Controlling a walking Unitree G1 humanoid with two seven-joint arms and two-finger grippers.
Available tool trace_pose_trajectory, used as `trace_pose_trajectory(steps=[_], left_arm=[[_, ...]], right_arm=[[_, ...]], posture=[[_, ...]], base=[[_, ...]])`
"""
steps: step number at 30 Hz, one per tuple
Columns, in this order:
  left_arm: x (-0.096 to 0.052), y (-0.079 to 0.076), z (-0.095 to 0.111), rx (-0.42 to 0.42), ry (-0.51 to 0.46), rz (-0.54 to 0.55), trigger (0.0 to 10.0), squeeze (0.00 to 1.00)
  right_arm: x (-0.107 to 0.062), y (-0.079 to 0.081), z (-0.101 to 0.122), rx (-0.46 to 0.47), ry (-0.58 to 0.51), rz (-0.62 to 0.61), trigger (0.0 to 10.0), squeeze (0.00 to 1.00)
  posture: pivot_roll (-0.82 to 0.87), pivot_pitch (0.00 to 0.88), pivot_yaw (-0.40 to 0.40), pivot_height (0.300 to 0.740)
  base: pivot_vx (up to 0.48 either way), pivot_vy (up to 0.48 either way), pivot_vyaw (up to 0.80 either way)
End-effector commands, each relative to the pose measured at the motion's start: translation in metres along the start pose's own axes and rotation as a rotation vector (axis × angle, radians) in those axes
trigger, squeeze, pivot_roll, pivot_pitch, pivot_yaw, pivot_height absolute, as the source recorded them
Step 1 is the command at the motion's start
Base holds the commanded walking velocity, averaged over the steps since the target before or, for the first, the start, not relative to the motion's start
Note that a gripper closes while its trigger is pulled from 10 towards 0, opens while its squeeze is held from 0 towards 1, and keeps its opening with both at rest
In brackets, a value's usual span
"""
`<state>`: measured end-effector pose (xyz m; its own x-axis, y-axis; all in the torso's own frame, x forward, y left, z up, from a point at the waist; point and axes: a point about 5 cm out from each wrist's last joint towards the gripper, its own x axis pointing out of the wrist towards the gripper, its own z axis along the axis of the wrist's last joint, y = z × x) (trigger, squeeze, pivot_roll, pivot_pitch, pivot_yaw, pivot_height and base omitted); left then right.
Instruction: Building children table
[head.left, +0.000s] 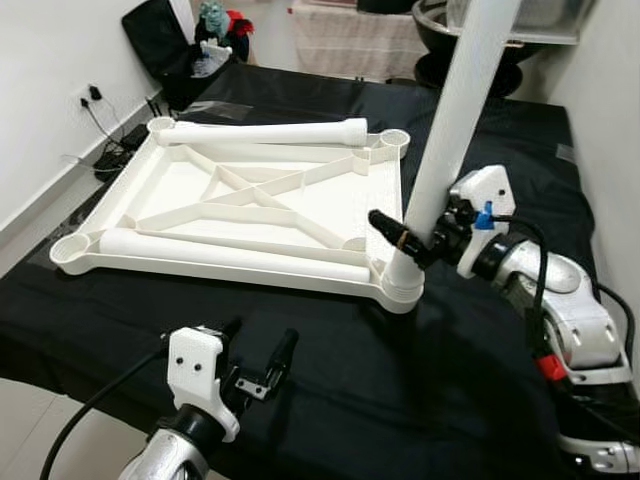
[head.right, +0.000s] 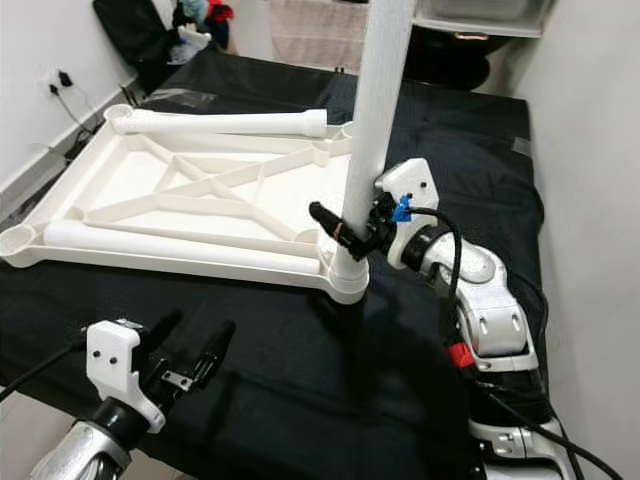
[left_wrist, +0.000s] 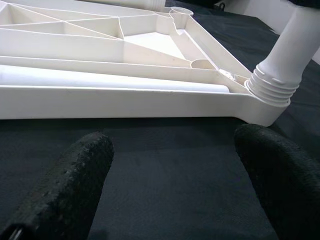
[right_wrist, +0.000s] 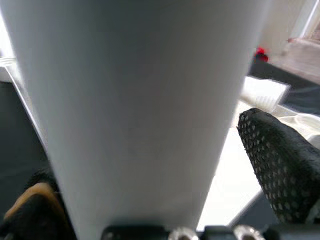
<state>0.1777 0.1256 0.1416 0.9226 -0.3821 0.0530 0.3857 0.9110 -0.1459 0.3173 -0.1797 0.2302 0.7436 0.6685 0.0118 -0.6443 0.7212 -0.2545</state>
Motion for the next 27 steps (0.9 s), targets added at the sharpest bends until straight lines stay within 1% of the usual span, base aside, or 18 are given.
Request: trace_pose_trajectory(steps=[1,2,3,4,7,9,10,11,12,13,16,18,20,21,23,25,26,27], left_arm=[[-0.003,-0.001,0.0,0.004,0.014,-0.002,10.0,0.0],[-0.003,-0.001,0.0,0.004,0.014,-0.002,10.0,0.0],[-0.004,-0.002,0.002,0.005,0.014,-0.003,10.0,0.0],[-0.004,-0.002,0.002,0.005,0.014,-0.003,10.0,0.0],[-0.008,-0.004,0.005,0.007,0.016,-0.003,10.0,0.0],[-0.009,-0.004,0.006,0.007,0.018,-0.003,10.0,0.0],[-0.009,-0.004,0.006,0.007,0.018,-0.003,10.0,0.0],[-0.009,-0.005,0.006,0.006,0.019,-0.003,10.0,0.0],[-0.009,-0.005,0.006,0.006,0.019,-0.003,10.0,0.0],[-0.009,-0.005,0.006,0.006,0.02,-0.004,10.0,0.0],[-0.01,-0.005,0.006,0.005,0.023,-0.004,10.0,0.0],[-0.01,-0.005,0.006,0.005,0.026,-0.004,10.0,0.0],[-0.01,-0.005,0.006,0.004,0.027,-0.004,10.0,0.0],[-0.009,-0.004,0.006,0.004,0.029,-0.003,10.0,0.0],[-0.009,-0.003,0.005,0.005,0.029,-0.003,10.0,0.0],[-0.008,-0.002,0.005,0.006,0.03,-0.001,10.0,0.0],[-0.008,-0.001,0.005,0.007,0.03,0.0,10.0,0.0],[-0.007,0.0,0.005,0.007,0.031,0.0,10.0,0.0]], right_arm=[[-0.001,-0.003,0.002,-0.011,-0.007,0.037,10.0,0.95],[-0.001,-0.003,0.002,-0.011,-0.007,0.037,10.0,0.95],[0.001,-0.01,0.008,-0.006,-0.015,0.092,10.0,0.0],[0.001,-0.01,0.008,-0.006,-0.015,0.092,10.0,0.0],[0.001,-0.031,0.02,0.02,-0.052,0.198,10.0,0.0],[-0.001,-0.038,0.024,0.024,-0.075,0.224,10.0,0.0],[-0.001,-0.038,0.024,0.024,-0.075,0.224,10.0,0.0],[-0.001,-0.041,0.026,0.025,-0.087,0.241,3.0,0.0],[-0.001,-0.041,0.026,0.025,-0.087,0.241,3.0,0.0],[-0.002,-0.042,0.029,0.039,-0.105,0.256,0.0,0.0],[-0.004,-0.041,0.031,0.054,-0.125,0.311,0.0,0.0],[-0.006,-0.039,0.028,0.062,-0.119,0.348,0.0,0.0],[-0.009,-0.037,0.024,0.065,-0.106,0.357,0.0,0.0],[-0.013,-0.032,0.018,0.067,-0.085,0.352,0.0,0.0],[-0.014,-0.03,0.016,0.068,-0.079,0.344,0.0,0.0],[-0.017,-0.024,0.003,0.044,-0.004,0.243,0.0,0.0],[-0.015,-0.022,-0.008,0.075,0.054,0.094,0.0,0.0],[-0.015,-0.021,-0.015,0.095,0.096,-0.013,0.0,0.0]], posture=[[0.02,0.203,0.017,0.74],[0.02,0.203,0.017,0.74],[0.03,0.215,0.019,0.74],[0.03,0.215,0.019,0.74],[0.04,0.239,0.025,0.74],[0.04,0.248,0.023,0.74],[0.04,0.248,0.023,0.74],[0.04,0.248,0.023,0.74],[0.04,0.248,0.023,0.74],[0.04,0.248,0.023,0.74],[0.04,0.252,0.026,0.74],[0.04,0.249,0.022,0.74],[0.04,0.245,0.02,0.74],[0.04,0.241,0.022,0.74],[0.04,0.237,0.022,0.74],[0.03,0.237,0.02,0.74],[0.03,0.236,0.024,0.74],[0.03,0.236,0.024,0.74]], base=[[0.0,0.0,0.0],[0.0,0.0,0.0],[0.0,0.0,0.0],[0.0,0.0,0.0],[0.0,0.0,0.0],[0.0,0.0,0.0],[0.0,0.0,0.0],[0.0,0.0,0.0],[0.0,0.0,0.0],[0.0,0.0,0.0],[0.0,0.0,0.0],[0.0,0.0,0.0],[0.0,0.0,0.0],[0.0,0.0,0.0],[0.0,0.0,0.0],[0.0,0.0,0.0],[0.0,0.0,0.0],[0.0,0.0,0.0]])
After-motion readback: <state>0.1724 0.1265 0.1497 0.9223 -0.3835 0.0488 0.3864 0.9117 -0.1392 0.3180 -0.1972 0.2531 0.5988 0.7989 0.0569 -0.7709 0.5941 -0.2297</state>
